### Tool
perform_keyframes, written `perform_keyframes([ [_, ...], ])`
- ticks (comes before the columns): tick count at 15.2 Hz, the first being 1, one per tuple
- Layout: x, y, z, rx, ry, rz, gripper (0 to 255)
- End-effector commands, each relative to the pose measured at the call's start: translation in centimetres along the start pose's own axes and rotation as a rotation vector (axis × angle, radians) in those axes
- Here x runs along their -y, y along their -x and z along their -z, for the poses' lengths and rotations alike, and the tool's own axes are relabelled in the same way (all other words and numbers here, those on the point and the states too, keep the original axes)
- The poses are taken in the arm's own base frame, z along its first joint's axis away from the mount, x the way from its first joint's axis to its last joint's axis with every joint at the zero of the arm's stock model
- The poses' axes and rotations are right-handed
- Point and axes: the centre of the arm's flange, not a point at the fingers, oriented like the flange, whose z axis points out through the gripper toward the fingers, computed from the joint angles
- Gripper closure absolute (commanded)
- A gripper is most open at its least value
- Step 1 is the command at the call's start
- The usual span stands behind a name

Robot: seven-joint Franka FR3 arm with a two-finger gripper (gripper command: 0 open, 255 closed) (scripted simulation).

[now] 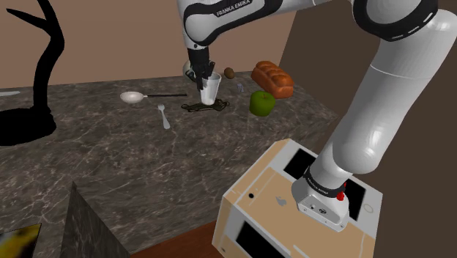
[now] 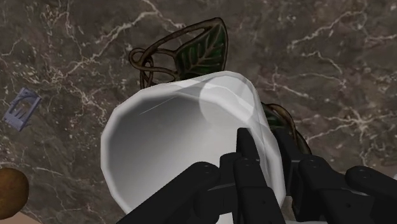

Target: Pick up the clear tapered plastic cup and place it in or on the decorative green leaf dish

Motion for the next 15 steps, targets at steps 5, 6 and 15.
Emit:
perform_keyframes([
  [5, 0.1, 0.0, -0.6, -0.001, 0.0, 0.0, 255],
  [6, 0.1, 0.0, -0.6, -0.001, 0.0, 0.0, 255],
  [15, 0.1, 0.0, 2.0, -0.001, 0.0, 0.0, 0],
])
